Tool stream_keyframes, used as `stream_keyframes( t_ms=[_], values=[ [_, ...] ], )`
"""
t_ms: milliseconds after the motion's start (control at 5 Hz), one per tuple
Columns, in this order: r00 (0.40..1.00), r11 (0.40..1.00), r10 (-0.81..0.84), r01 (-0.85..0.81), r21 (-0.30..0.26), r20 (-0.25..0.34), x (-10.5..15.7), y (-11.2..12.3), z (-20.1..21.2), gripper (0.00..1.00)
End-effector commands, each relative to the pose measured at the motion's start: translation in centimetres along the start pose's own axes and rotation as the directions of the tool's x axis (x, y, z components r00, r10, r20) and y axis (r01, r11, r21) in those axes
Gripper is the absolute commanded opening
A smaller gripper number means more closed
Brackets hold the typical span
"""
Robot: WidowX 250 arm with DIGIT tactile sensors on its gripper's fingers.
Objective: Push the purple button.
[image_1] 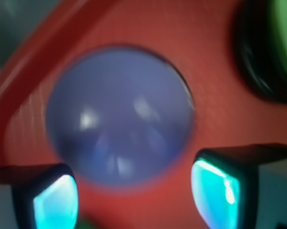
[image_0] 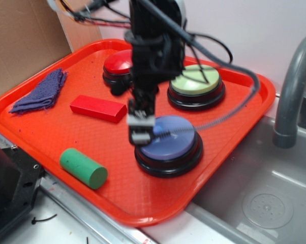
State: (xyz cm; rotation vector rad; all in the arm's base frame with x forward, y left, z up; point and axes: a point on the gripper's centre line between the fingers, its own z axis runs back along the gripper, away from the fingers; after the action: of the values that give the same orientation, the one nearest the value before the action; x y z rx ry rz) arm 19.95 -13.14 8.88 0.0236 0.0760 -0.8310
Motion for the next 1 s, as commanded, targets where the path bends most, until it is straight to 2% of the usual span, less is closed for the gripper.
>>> stream_keyframes(
  t_ms=[0,400,800],
  values=[
    [0.993,0.999,0.029,-0.031,0.014,0.111,-0.8,-0.7,3.5,1.00],
    [0.989,0.998,0.048,-0.055,0.041,0.140,-1.0,-0.6,5.7,1.00],
    [0.990,0.996,0.061,-0.068,0.053,0.123,-1.3,-0.4,7.0,1.00]
  ],
)
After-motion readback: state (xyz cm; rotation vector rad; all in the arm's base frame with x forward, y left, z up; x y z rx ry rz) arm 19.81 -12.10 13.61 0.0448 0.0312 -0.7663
